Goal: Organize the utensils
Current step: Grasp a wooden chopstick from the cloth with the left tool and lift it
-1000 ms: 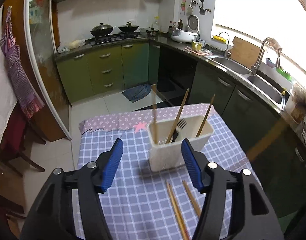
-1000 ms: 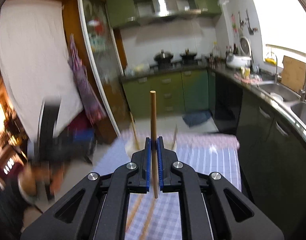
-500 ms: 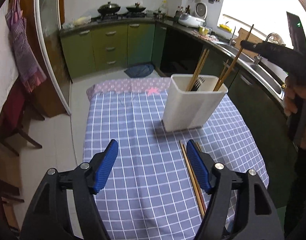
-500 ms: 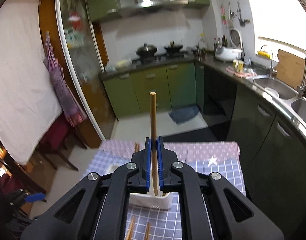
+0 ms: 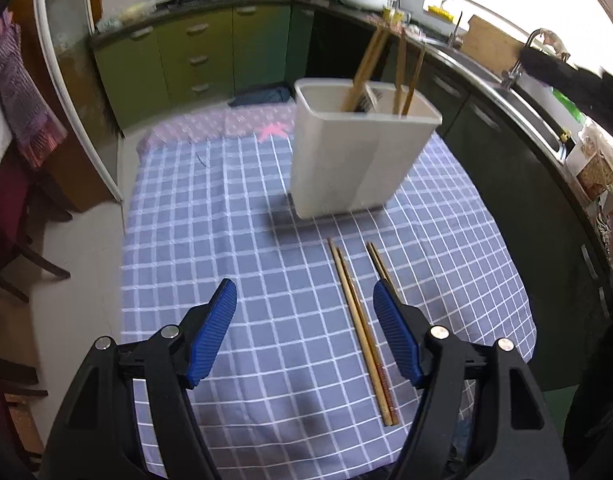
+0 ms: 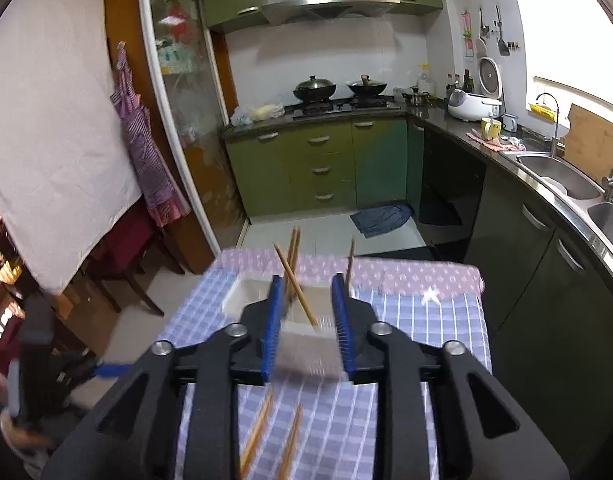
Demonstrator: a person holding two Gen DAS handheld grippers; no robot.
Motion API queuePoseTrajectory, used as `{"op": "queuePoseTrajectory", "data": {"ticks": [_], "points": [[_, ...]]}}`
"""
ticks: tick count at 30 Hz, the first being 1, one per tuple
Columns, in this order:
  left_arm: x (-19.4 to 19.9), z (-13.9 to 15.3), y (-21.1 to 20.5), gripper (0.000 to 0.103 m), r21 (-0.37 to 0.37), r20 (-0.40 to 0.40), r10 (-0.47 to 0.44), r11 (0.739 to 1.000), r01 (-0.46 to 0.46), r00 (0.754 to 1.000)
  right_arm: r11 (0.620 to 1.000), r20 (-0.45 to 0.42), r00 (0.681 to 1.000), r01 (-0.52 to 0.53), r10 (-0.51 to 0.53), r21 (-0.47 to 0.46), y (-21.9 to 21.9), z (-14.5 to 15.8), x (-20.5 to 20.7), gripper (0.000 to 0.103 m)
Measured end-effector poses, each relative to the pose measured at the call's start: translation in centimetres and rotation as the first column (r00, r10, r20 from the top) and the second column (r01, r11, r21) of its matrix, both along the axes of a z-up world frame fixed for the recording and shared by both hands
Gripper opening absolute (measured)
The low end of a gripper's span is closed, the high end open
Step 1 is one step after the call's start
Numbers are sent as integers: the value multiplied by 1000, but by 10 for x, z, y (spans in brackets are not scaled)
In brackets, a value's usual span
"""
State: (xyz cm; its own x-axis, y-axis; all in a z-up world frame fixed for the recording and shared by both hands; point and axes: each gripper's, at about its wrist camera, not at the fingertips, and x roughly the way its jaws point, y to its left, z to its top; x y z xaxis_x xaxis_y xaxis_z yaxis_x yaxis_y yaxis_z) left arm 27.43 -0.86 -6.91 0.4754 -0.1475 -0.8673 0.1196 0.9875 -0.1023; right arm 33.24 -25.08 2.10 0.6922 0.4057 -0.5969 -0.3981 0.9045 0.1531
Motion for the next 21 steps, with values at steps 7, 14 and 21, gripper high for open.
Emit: {"op": "queuePoseTrajectory", "data": {"ticks": [7,14,21], "points": [[20,-57,-33,57,23,-148,-29,999,32,989,996,-172,985,-2,-14,-92,-32,-88,-33,28],[39,-98,-51,40,49,-249,-5,999,17,968,993,-310,950,8,-45,-120,-57,-160,-40,28],[49,-117,-59,28,78,-305,26,997,-2,952,994,-352,935,7,-45,-108,-68,-183,-37,32]]}}
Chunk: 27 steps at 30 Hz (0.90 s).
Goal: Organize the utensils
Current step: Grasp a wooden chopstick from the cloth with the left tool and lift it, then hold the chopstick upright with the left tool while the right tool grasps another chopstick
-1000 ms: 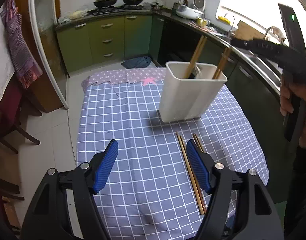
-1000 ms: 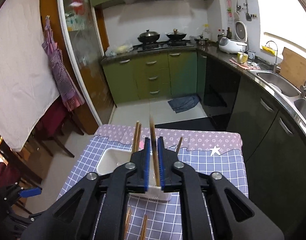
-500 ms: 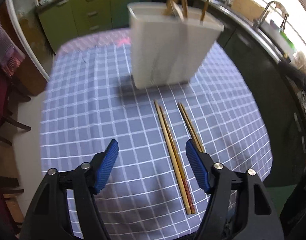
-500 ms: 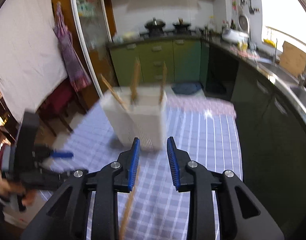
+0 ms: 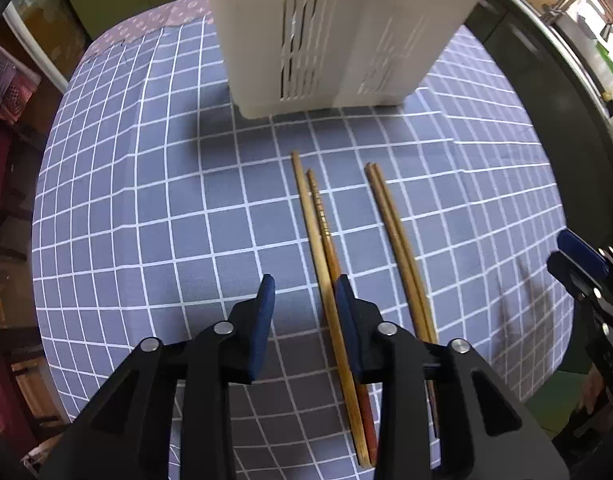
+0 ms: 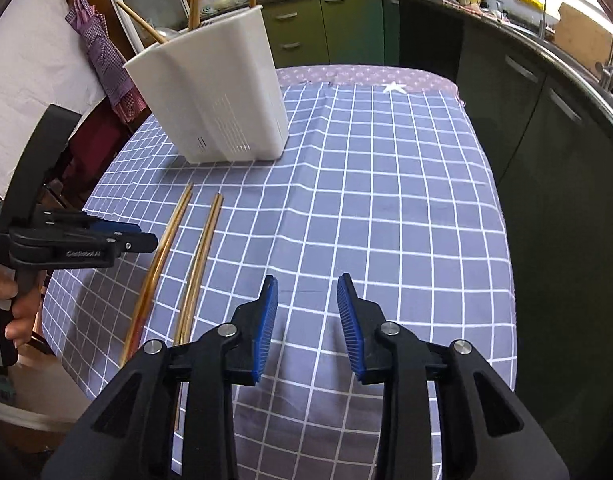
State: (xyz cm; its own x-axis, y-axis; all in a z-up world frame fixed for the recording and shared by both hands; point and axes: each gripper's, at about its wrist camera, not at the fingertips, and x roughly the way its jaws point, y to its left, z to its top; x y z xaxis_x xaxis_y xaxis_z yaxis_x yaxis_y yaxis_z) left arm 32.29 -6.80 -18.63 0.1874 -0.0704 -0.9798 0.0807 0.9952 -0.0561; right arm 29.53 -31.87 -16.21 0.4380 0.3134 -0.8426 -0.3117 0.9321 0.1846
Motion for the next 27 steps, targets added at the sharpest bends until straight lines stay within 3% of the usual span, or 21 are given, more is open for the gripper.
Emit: {"op": "queuePoseTrajectory", "data": {"ticks": [8,13,15,17,20,27], "points": [[5,-12,-6,26,41,-20,8,999,-7,1000,1000,-14,1000,-6,7,14,4,-2,0,34],[17,-19,-18,20,67,-11,8,998,-7,1000,1000,-27,1000,-7,8,15,4,-4,-1,34],[24,-19,-20,9,67,-8,2,998,-1,1000,1000,-29,1000,-7,7,19,3,-4,-1,34],[26,-19,-23,7,67,-7,-5,998,5,1000,1000,-29,1000,-6,7,22,3,-4,-1,39],[28,-18,-24,6,70,-1,-4,998,4,1000,1000,-28,1000,-10,10,23,3,-4,-1,39],[21,18,-13,6,30,70,3,1000,-6,998,1000,-23,1000,-13,13,27,3,-1,-3,39]]}}
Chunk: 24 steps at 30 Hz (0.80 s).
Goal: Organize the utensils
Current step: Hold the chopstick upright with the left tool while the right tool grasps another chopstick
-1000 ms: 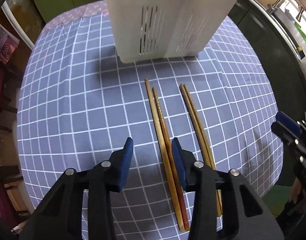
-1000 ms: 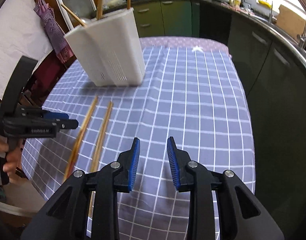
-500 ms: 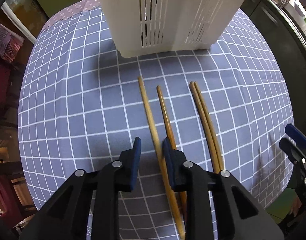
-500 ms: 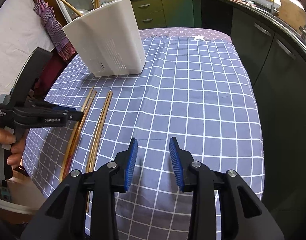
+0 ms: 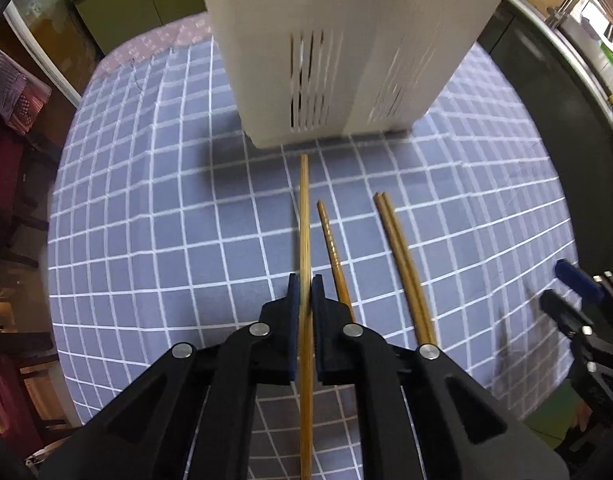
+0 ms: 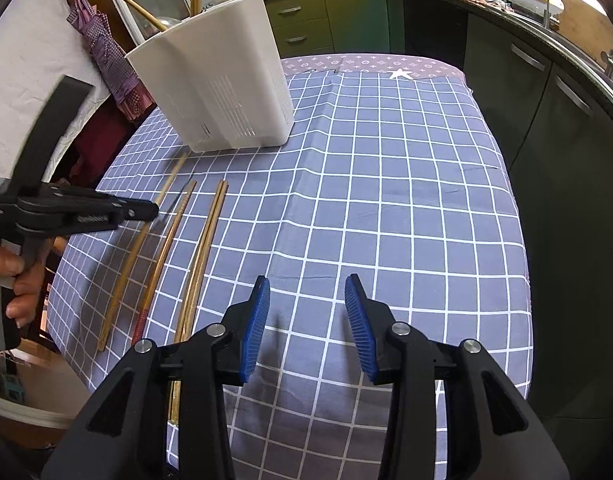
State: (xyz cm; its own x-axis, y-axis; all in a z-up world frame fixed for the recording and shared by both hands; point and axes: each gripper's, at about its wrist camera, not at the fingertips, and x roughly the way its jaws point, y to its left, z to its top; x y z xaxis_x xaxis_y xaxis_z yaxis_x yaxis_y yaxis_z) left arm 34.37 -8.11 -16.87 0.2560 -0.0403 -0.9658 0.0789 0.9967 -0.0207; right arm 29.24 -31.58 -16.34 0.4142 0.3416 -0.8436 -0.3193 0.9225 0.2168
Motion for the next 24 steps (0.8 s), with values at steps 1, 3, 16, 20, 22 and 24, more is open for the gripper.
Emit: {"op": "queuePoseTrajectory", "data": {"ticks": [1,3,16,20,22,24], "points": [[-1,6,1,6,-2,16,-1,1000,1,1000,1000,2,1000,-2,2,1,1,1,0,39],[-6,24,5,6,-13,58,-2,1000,3,998,1000,7,1000,-6,6,1,3,4,-1,39],[-72,106,49,6,-51,283,3,999,12,959,998,-28,998,-60,60,5,29,4,8,42],[-91,113,56,6,-42,317,-6,999,21,949,996,-65,994,-87,87,10,41,0,19,42],[-97,115,57,6,-40,328,-11,999,25,945,995,-95,990,-103,104,10,49,-4,27,42],[-105,117,59,6,-50,338,-11,998,30,941,993,-125,985,-118,119,12,57,-7,35,39]]}}
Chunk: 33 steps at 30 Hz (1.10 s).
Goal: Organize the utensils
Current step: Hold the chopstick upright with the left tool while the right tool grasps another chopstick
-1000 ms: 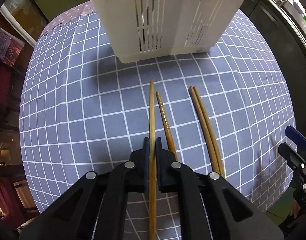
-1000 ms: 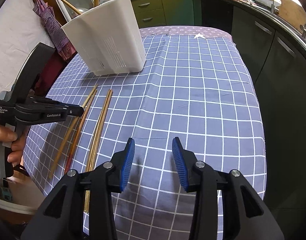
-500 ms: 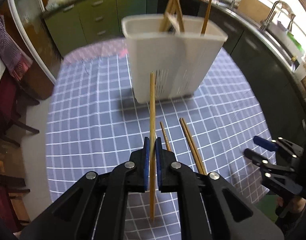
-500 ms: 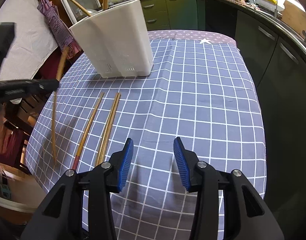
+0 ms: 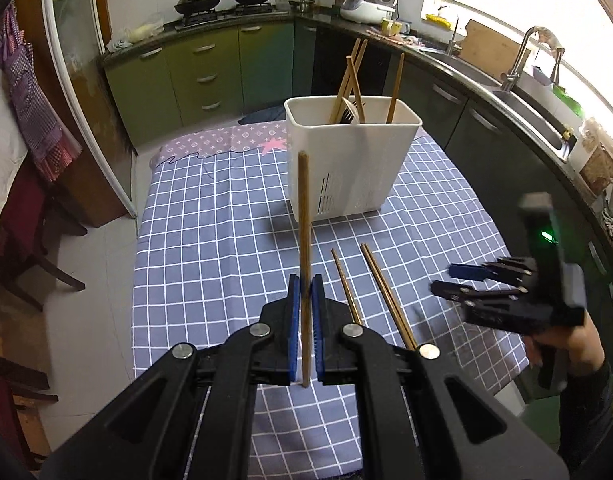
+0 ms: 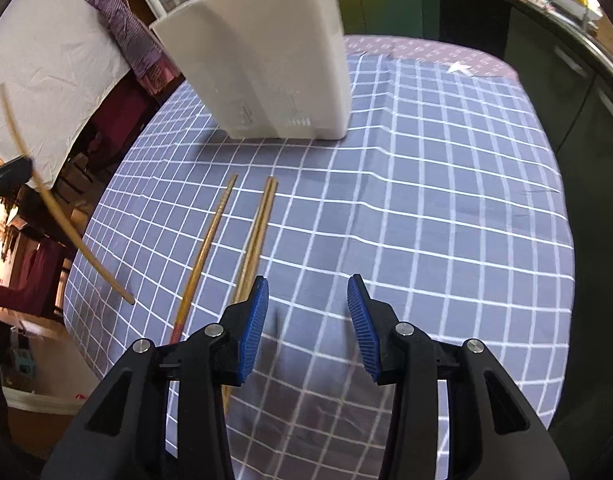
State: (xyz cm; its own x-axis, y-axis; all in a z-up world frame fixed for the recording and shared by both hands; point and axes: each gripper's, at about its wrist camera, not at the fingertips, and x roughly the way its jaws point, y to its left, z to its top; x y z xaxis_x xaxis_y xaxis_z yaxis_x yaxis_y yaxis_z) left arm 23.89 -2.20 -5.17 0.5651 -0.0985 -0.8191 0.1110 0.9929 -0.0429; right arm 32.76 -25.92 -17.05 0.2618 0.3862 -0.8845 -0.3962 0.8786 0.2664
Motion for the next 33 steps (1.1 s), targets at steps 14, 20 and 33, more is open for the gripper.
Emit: {"op": "queuePoseTrajectory", "data": {"ticks": [14,20,33], "points": [[-24,5,1,6,35,46,-34,999,32,998,993,-81,995,-63,55,-101,63,-27,37,21],[-25,6,3,6,37,47,-37,999,35,998,986,-71,995,-76,66,-151,75,-31,37,21],[-25,5,0,6,59,52,-34,998,31,998,966,-10,995,-101,102,-239,113,-38,24,6]]}}
